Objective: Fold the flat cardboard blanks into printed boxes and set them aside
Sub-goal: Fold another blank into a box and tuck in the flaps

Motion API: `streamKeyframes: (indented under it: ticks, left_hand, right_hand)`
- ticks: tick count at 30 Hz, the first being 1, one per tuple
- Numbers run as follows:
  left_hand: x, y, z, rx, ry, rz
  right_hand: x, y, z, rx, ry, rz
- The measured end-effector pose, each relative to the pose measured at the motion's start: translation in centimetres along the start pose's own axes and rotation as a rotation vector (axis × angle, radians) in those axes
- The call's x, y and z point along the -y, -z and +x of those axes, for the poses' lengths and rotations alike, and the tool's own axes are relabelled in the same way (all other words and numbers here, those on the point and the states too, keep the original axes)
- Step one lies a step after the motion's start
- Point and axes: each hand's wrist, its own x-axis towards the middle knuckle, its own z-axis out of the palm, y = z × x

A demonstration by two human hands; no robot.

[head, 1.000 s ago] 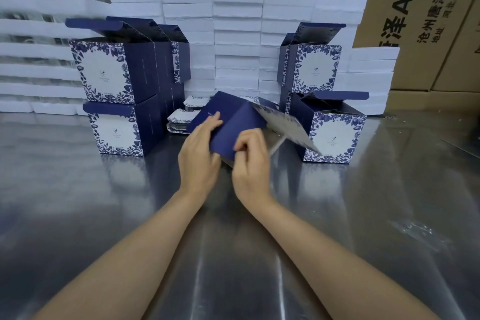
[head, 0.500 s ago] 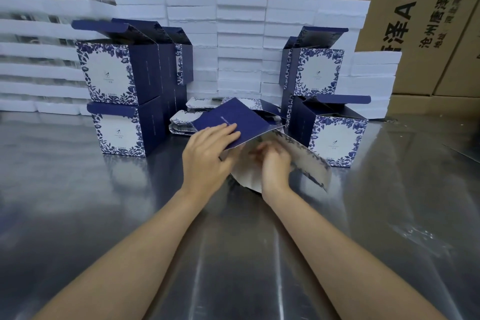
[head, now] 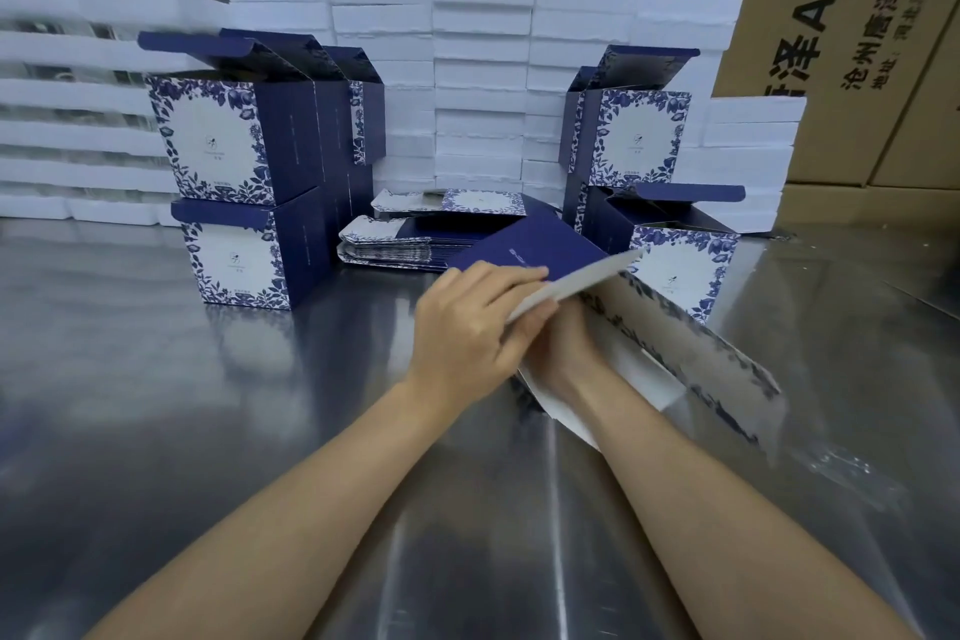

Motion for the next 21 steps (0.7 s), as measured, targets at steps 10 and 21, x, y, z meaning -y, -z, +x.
streamKeyframes:
  ticks: [10,21]
  left_hand:
    - [4.3,0.9,-1.9,-0.055,0.772,0.036]
    - [3.9,1.0,-0.6,-0.271,1.003,-0.322]
  right_hand:
    - [1.2,-0.5,-1.0,-0.318,0.971,-0.674]
    - [2.1,-0.1,-0.5,-0.168,0.741,-0.807]
